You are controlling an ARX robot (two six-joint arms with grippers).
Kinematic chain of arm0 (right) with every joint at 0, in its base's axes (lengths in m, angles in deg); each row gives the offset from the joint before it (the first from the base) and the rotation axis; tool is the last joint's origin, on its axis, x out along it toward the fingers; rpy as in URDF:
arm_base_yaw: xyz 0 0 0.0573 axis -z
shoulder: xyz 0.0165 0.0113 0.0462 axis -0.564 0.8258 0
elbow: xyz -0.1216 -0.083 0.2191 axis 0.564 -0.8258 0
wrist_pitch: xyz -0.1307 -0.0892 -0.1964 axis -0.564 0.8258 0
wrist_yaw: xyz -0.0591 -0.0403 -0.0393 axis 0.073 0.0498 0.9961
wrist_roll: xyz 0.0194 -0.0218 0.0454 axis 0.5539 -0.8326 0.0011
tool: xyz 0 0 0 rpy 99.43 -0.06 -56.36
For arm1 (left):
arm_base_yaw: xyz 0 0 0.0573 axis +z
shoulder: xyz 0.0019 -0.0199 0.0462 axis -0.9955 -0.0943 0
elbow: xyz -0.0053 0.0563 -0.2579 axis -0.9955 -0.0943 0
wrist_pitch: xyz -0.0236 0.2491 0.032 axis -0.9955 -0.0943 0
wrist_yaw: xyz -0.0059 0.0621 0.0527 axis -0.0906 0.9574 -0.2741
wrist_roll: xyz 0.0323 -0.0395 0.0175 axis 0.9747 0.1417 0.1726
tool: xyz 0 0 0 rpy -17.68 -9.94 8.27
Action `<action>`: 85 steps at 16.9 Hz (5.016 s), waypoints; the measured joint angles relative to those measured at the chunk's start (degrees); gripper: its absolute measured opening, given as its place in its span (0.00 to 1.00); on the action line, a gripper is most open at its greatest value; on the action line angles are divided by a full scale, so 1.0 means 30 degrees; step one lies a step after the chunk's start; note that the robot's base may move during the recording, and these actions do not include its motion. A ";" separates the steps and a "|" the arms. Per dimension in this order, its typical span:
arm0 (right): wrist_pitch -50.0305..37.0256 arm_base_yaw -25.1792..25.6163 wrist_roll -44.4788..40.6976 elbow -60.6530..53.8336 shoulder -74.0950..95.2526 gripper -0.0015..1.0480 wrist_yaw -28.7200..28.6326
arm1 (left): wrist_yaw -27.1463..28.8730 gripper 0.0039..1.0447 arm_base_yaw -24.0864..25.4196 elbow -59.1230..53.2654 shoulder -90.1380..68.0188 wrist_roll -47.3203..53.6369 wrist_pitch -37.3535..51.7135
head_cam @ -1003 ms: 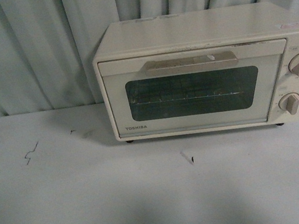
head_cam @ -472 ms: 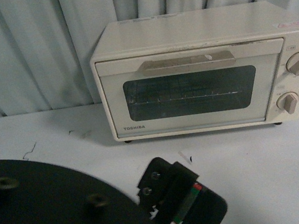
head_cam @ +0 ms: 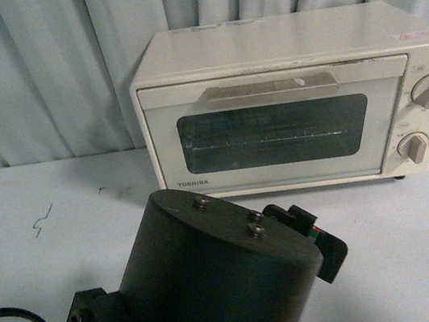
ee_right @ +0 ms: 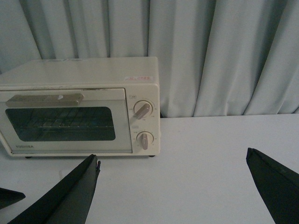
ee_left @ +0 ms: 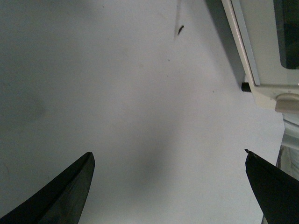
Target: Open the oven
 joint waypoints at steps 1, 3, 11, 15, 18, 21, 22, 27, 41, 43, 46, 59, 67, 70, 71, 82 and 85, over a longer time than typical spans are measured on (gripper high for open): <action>0.0000 0.0000 0.0000 0.0007 0.0000 0.94 -0.0007 | -0.0058 0.94 0.0226 0.0124 -0.0226 0.0044 0.0051; 0.0000 0.0000 0.0000 0.0000 0.0000 0.94 -0.0007 | -0.0219 0.94 0.0954 0.0736 -0.0947 0.0124 0.0219; 0.0000 0.0000 0.0000 0.0000 0.0000 0.94 0.0000 | -0.0707 0.94 0.3475 0.2200 -0.2776 0.0109 0.1260; 0.0000 0.0000 0.0000 0.0007 0.0000 0.94 0.0000 | -0.0780 0.94 0.4160 0.2339 -0.3140 -0.0488 0.1581; 0.0000 0.0000 0.0000 0.0000 0.0000 0.94 -0.0007 | -0.0772 0.94 0.4860 0.2266 -0.3322 -0.0648 0.1851; 0.0000 0.0000 0.0000 0.0000 0.0000 0.94 -0.0007 | -0.0772 0.94 0.4976 0.2025 -0.3381 -0.0809 0.2091; 0.0000 0.0000 0.0000 0.0000 0.0000 0.94 0.0000 | -0.0772 0.94 0.4954 0.1974 -0.3402 -0.0962 0.2215; 0.0000 0.0000 0.0000 0.0000 0.0000 0.94 -0.0007 | -0.0714 0.94 0.4779 0.1902 -0.3402 -0.1056 0.2215; -0.0036 0.0663 0.5603 0.2565 0.9158 0.94 0.6630 | -0.0699 0.94 0.4714 0.1872 -0.3402 -0.1115 0.2229; -0.5340 0.1377 0.4342 0.3789 1.4141 0.94 0.5872 | -0.0707 0.94 0.4714 0.1872 -0.3402 -0.1122 0.2215; -1.2422 -0.1239 0.0430 0.5712 2.2622 0.70 0.5544 | -0.0750 0.94 0.4714 0.1872 -0.3402 -0.1122 0.2229; -1.4025 -0.7293 -0.1260 1.3967 3.2800 0.02 0.5399 | -0.0758 0.94 0.4714 0.1872 -0.3402 -0.1122 0.2244; -1.3814 -0.8022 -0.0918 1.5628 3.4432 0.02 0.5144 | -0.0758 0.94 0.4714 0.1872 -0.3402 -0.1122 0.2244; -1.3908 -0.8029 -0.0823 1.6123 3.4884 0.02 0.5078 | -0.0758 0.94 0.4714 0.1872 -0.3402 -0.1122 0.2244; -1.3872 -0.8029 -0.0801 1.6313 3.5073 0.02 0.5013 | -0.0758 0.94 0.4714 0.1872 -0.3402 -0.1122 0.2244; -1.4462 -0.8262 0.0758 1.6990 3.6304 0.02 0.4918 | -0.0758 0.94 0.4714 0.1872 -0.3402 -0.1122 0.2237; -1.5242 -0.9020 0.1792 1.5948 3.6093 0.02 0.6018 | -0.0750 0.94 0.4714 0.1872 -0.3402 -0.1122 0.2244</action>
